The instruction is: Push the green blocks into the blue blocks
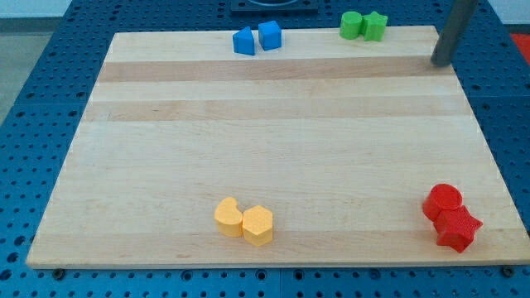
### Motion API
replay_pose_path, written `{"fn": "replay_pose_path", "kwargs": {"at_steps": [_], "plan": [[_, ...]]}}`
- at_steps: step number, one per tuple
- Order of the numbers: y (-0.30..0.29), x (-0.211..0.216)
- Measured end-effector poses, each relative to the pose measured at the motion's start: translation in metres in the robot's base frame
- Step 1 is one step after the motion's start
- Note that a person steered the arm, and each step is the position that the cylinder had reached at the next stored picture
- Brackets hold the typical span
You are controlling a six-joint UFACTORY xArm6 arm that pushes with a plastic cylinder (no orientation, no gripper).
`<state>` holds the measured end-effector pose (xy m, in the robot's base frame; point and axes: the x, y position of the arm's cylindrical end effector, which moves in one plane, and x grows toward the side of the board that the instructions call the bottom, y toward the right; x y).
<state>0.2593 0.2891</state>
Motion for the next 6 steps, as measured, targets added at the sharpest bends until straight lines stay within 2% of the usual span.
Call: {"fn": "replay_pose_path", "kwargs": {"at_steps": [1, 4, 5, 6], "plan": [[-0.005, -0.067], [-0.029, -0.068], [-0.054, -0.068], [-0.117, -0.068]]}}
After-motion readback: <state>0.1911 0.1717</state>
